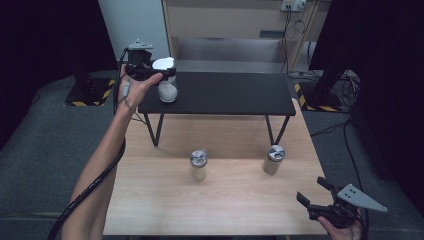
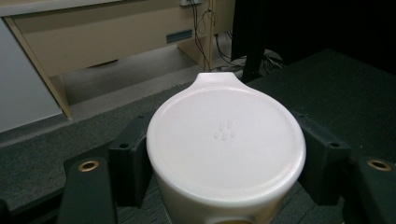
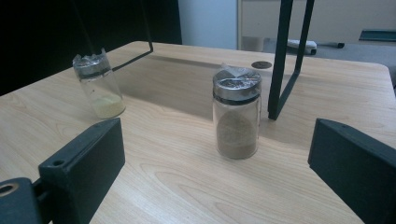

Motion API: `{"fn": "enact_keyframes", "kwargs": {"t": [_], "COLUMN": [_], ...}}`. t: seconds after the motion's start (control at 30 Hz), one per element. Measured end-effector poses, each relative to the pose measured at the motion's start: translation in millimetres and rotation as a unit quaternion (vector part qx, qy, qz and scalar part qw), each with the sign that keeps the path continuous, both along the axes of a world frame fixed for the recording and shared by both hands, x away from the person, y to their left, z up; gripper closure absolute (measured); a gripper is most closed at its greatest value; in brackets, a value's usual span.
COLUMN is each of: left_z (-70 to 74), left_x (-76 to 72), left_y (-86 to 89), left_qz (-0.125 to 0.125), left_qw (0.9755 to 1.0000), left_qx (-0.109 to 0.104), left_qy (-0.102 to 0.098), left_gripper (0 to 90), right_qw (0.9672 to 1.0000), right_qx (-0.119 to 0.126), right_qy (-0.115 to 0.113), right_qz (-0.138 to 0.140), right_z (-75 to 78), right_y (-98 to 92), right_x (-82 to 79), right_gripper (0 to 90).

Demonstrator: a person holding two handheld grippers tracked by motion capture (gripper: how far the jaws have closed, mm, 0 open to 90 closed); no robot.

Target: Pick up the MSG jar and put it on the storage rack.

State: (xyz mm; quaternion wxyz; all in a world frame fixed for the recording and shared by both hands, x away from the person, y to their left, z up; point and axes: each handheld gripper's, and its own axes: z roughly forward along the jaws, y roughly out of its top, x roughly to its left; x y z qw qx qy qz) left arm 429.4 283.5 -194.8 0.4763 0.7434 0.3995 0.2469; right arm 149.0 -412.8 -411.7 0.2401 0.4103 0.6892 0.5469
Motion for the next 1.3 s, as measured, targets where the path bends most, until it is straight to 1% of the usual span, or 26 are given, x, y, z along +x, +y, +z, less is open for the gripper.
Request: {"fn": "enact_keyframes", "kwargs": {"t": [0.37,0.47,0.6,0.7,0.77,0.87,0.9,0.97,1.07,1.17,1.23,1.3], "left_z": [-5.4,-8.1,-8.1,-7.6,-6.9,-7.7,-7.5,-9.5,-10.7,-11.5,-10.7,-9.6], "left_x": [-1.6,-1.6,-1.6,-1.9,-2.4,-1.2,-0.9,-1.1,-2.5,-3.1,-5.4,-8.6], "left_y": [3.0,4.4,3.9,1.9,-0.1,1.0,1.8,2.9,3.1,6.2,6.0,5.9], "left_qz": [-0.001,-0.001,-0.001,-0.002,-0.001,-0.001,-0.002,-0.003,-0.003,-0.012,-0.016,-0.019], "left_qw": [0.9999,0.9998,0.9999,0.9999,0.9999,1.0,1.0,0.9999,0.9999,0.9997,0.9996,0.9994], "left_qx": [-0.01,-0.017,-0.016,-0.009,-0.002,-0.006,-0.004,-0.009,-0.006,-0.011,-0.007,-0.007], "left_qy": [-0.006,-0.007,-0.007,-0.009,-0.01,-0.006,-0.006,-0.008,-0.015,-0.018,-0.024,-0.028], "left_gripper": [29.5,29.2,28.7,27.5,25.0,21.1,19.5,14.8,6.4,4.1,3.1,3.0], "right_qw": [1.0,1.0,1.0,1.0,1.0,1.0,1.0,1.0,1.0,1.0,1.0,1.0], "right_qx": [-0.001,-0.001,-0.001,-0.001,-0.001,-0.001,-0.001,-0.001,-0.001,-0.001,-0.001,-0.001], "right_qy": [0.0,0.0,0.0,-0.001,0.0,-0.001,-0.001,-0.001,0.0,0.0,-0.001,0.0], "right_qz": [0.001,0.001,0.001,0.001,0.001,0.001,0.001,0.001,0.001,0.001,0.001,0.001], "right_z": [0.4,0.3,0.4,0.5,0.4,0.4,0.4,0.4,0.5,0.6,0.7,0.6], "right_y": [0.1,0.0,0.0,0.1,0.0,-0.1,-0.1,-0.1,0.0,0.1,0.1,0.2], "right_x": [-0.3,-0.2,-0.3,-0.4,-0.3,-0.3,-0.3,-0.4,-0.3,-0.3,-0.4,-0.5], "right_gripper": [4.3,4.3,4.2,4.2,4.2,4.2,4.2,4.2,4.2,4.2,4.2,4.2]}}
